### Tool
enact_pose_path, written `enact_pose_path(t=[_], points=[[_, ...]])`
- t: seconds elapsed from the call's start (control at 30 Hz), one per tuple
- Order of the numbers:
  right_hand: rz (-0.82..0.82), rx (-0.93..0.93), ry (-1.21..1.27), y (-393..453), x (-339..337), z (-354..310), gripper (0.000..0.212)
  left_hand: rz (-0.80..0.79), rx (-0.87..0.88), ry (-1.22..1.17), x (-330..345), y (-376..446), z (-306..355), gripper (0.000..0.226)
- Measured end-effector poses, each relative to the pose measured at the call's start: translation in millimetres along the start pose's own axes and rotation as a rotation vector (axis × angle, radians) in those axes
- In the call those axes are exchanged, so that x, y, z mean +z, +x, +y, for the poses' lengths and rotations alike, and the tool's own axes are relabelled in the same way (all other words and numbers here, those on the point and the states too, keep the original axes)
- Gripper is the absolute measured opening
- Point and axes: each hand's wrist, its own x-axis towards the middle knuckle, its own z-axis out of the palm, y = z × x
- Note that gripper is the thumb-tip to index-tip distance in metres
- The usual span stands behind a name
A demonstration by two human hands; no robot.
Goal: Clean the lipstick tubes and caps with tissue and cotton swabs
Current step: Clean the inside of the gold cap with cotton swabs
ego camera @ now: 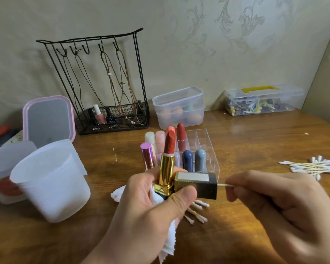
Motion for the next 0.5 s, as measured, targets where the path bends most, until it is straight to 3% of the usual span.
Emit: enact_pose_path(t=[0.13,0.3,0.4,0.5], points=[[0.019,0.015,0.008,2,1,-2,0.016,-0.032,0.002,-0.050,-1,0,4,0.018],[0.008,-0.014,-0.156,0,5,-5,0.015,0.047,0.015,0.089,-1,-2,-8,0.049],[0.019,0.029,-0.129,-1,2,-3,0.014,0.048,-0.005,0.043,-1,0,-11,0.036],[-0.085,0.071,-0.015,-3,6,2,0.022,-0.026,-0.068,-0.126,0,0,-9,0.023]])
